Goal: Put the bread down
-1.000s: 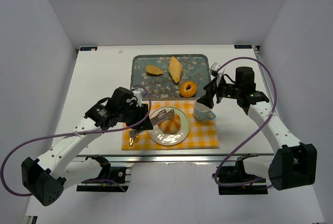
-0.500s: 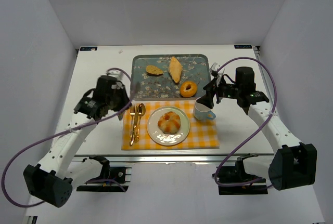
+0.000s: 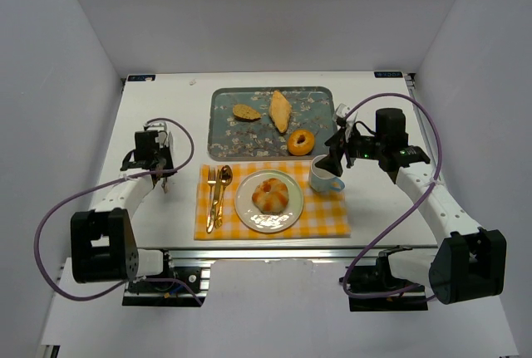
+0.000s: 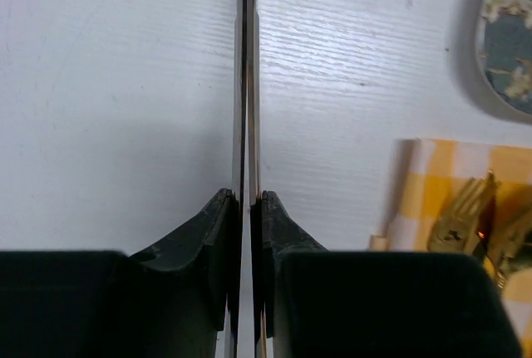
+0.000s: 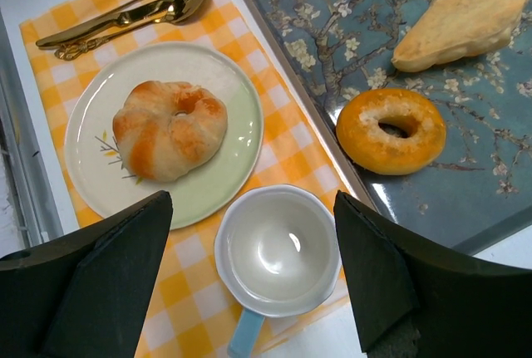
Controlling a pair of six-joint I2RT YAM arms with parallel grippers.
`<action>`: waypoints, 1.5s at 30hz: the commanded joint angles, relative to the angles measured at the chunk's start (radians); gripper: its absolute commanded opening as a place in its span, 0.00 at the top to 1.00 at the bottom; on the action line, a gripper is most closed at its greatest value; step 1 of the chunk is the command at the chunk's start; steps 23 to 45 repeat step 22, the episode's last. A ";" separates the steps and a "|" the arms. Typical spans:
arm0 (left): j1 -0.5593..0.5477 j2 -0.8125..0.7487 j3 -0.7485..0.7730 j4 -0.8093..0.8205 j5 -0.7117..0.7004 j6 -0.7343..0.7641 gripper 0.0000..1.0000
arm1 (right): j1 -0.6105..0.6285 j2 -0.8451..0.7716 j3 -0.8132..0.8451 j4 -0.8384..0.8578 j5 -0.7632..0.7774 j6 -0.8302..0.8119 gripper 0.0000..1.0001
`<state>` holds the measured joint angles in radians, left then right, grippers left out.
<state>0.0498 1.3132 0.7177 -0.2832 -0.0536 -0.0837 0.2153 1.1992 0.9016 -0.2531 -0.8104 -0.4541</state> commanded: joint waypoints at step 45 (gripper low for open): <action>0.114 -0.287 -0.046 0.082 0.052 -0.197 0.02 | -0.002 -0.010 0.097 0.092 0.316 0.265 0.11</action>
